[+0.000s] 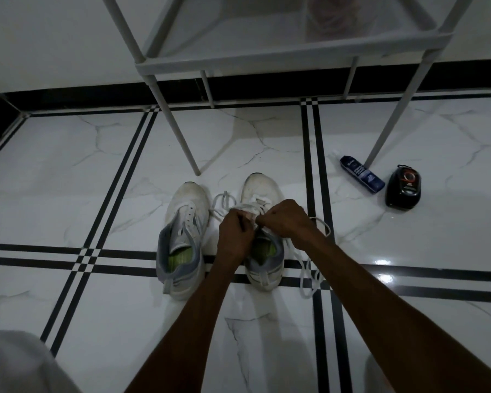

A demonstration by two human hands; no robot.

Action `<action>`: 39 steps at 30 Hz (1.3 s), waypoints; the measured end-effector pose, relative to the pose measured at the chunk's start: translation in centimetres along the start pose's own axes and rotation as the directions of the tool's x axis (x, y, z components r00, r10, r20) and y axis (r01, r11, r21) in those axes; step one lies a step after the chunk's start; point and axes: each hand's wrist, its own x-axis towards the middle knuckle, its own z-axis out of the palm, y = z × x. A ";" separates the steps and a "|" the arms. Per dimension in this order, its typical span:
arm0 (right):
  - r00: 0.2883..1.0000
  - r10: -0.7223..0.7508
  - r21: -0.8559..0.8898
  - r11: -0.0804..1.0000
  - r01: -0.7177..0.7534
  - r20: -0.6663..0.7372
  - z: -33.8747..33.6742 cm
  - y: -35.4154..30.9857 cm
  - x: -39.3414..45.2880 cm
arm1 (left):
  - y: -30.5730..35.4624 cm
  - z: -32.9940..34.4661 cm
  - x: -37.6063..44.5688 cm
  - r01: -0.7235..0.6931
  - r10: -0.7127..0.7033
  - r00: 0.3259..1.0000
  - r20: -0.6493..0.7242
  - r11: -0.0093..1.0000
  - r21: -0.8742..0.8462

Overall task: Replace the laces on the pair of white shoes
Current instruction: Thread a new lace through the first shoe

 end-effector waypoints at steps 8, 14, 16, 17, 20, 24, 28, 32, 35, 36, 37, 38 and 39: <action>0.998 0.057 0.158 0.985 -0.063 0.041 -0.1 1.4 0.4 | 0.8 -10.5 3.7 0.109 -0.077 0.619 -0.782 0.994 -0.011; 0.998 0.020 0.124 0.992 -0.027 0.056 -0.2 0.7 0.4 | 0.3 -4.7 2.3 -0.313 0.326 0.924 -0.199 0.945 0.096; 0.998 0.013 0.131 0.991 -0.021 0.061 -0.2 0.7 0.3 | -0.4 -3.2 2.1 -0.283 0.284 0.959 -0.010 0.956 0.074; 0.998 0.012 0.134 0.991 -0.019 0.057 -0.2 0.7 0.2 | -0.7 -2.7 1.9 -0.263 0.260 0.965 0.040 0.962 0.081; 0.999 0.020 0.137 0.990 -0.025 0.041 -0.2 0.8 0.4 | -1.0 -2.0 1.3 -0.220 0.219 0.975 0.031 0.945 0.243; 0.997 0.060 0.156 0.986 -0.065 0.041 -0.2 0.9 0.4 | -1.1 -6.3 2.7 0.173 0.020 0.908 -0.419 0.892 0.418; 0.997 0.035 0.177 0.983 -0.046 0.064 -0.4 0.9 0.2 | -0.6 -9.0 3.0 0.208 0.009 0.800 -0.600 0.934 0.291; 0.997 0.031 0.173 0.984 -0.043 0.071 -0.3 0.5 0.2 | 0.5 -4.2 1.5 -0.267 0.294 0.955 -0.029 0.903 0.337; 0.997 0.053 0.162 0.985 -0.062 0.058 -0.1 0.6 0.5 | 0.3 -3.0 1.0 -0.192 0.187 0.981 0.047 0.923 0.334; 0.997 0.063 0.165 0.984 -0.070 0.049 -0.1 0.7 0.5 | 0.2 -3.2 1.0 -0.140 0.147 0.989 0.005 0.928 0.346; 0.997 0.072 0.170 0.982 -0.077 0.040 -0.1 0.8 0.5 | 0.1 -3.6 1.3 -0.088 0.120 0.991 -0.058 0.916 0.391; 0.997 0.073 0.171 0.982 -0.078 0.031 -0.1 0.9 0.5 | 0.2 -4.2 1.5 -0.021 0.094 0.986 -0.136 0.888 0.459; 0.998 0.066 0.165 0.984 -0.069 0.025 -0.2 0.9 0.5 | 0.0 -4.9 1.8 0.042 0.071 0.977 -0.199 0.860 0.509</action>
